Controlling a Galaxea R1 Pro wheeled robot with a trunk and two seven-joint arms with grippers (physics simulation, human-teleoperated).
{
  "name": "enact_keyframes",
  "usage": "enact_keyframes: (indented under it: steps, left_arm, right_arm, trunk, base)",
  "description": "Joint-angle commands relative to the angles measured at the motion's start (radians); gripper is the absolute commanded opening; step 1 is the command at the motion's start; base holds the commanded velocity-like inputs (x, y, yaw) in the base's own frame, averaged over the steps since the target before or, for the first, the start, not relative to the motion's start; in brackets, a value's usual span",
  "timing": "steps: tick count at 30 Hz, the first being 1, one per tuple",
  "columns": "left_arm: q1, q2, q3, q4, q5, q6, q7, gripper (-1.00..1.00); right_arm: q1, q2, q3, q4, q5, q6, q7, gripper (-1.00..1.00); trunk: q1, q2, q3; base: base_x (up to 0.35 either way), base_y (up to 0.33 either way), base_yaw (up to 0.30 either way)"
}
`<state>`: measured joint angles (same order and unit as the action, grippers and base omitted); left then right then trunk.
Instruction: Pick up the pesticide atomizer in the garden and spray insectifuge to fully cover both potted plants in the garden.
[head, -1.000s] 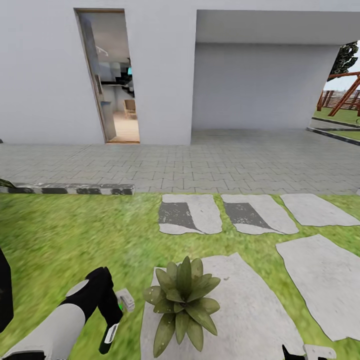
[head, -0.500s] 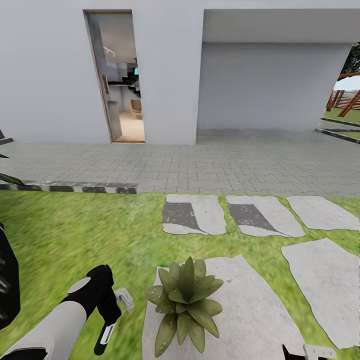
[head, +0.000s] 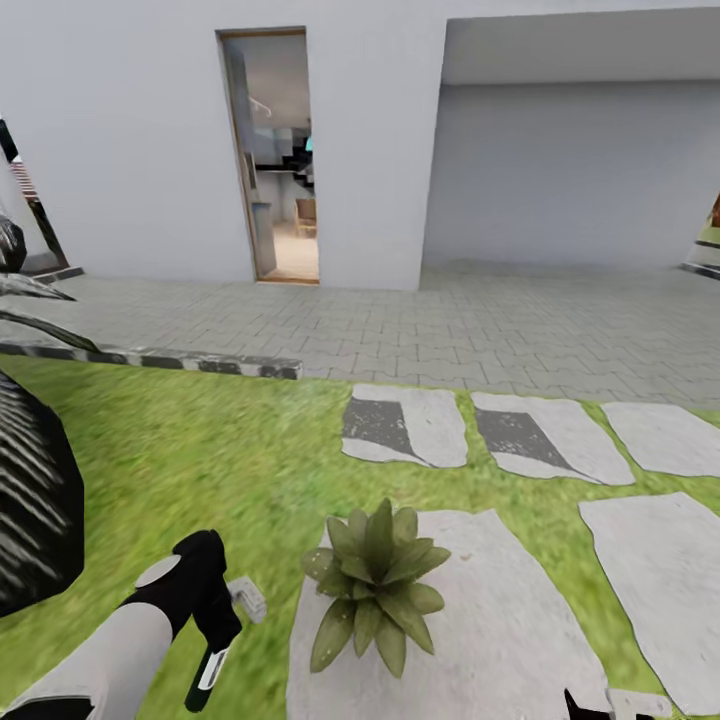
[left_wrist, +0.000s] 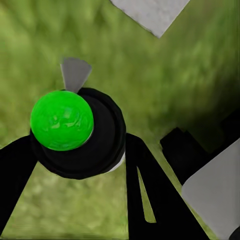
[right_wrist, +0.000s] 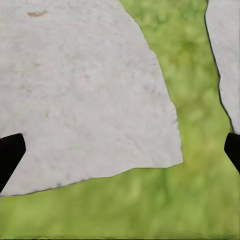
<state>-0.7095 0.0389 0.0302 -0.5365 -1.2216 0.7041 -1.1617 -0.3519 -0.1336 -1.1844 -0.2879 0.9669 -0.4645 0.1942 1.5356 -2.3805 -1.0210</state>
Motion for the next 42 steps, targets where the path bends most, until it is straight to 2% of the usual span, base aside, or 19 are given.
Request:
enact_keyframes:
  steps: [1,11,20,26,30,37,42]
  left_arm:
    - [0.000,-0.001,0.003,-0.001,-0.006,0.009,-0.007,-1.00]
    - [0.002,-0.002,0.010,-0.001,0.003,0.009,-0.006,-1.00]
    - [0.006,-0.003,0.010,0.000,0.000,0.009,-0.006,-1.00]
    - [-0.001,-0.005,0.006,-0.002,-0.002,0.015,-0.006,-1.00]
    - [0.000,-0.026,0.003,-0.001,-0.005,0.040,-0.005,-1.00]
    - [0.010,-0.027,-0.001,0.004,-0.007,0.042,-0.004,-1.00]
    - [0.010,-0.025,-0.004,0.004,-0.007,0.043,-0.004,-1.00]
  right_arm:
    - [-0.001,0.000,-0.008,0.000,0.003,-0.004,0.008,1.00]
    - [-0.001,0.000,-0.008,0.000,0.003,-0.003,0.008,1.00]
    - [-0.001,0.000,-0.008,0.000,0.003,-0.003,0.008,1.00]
    - [-0.001,0.000,-0.009,0.000,0.003,-0.004,0.008,1.00]
    - [-0.001,0.000,-0.009,-0.001,0.003,-0.003,0.008,1.00]
    - [-0.001,0.000,-0.009,-0.001,0.002,-0.004,0.008,1.00]
    - [-0.001,0.000,-0.009,-0.002,0.002,-0.004,0.008,1.00]
  trunk:
    - [-0.001,0.000,-0.001]
    - [-0.001,0.000,-0.001]
    - [-0.001,0.000,-0.001]
    - [-0.001,0.000,-0.001]
    - [-0.001,0.000,-0.001]
    - [-0.001,0.000,-0.001]
    - [-0.001,0.000,-0.001]
  base:
    - [-0.332,-0.009,0.278]
    - [-0.082,-0.221,0.101]
    - [0.000,-0.154,0.236]
    - [0.000,-0.002,0.029]
    - [0.000,0.000,0.001]
    - [0.000,-0.023,0.000]
    - [-0.018,-0.228,0.023]
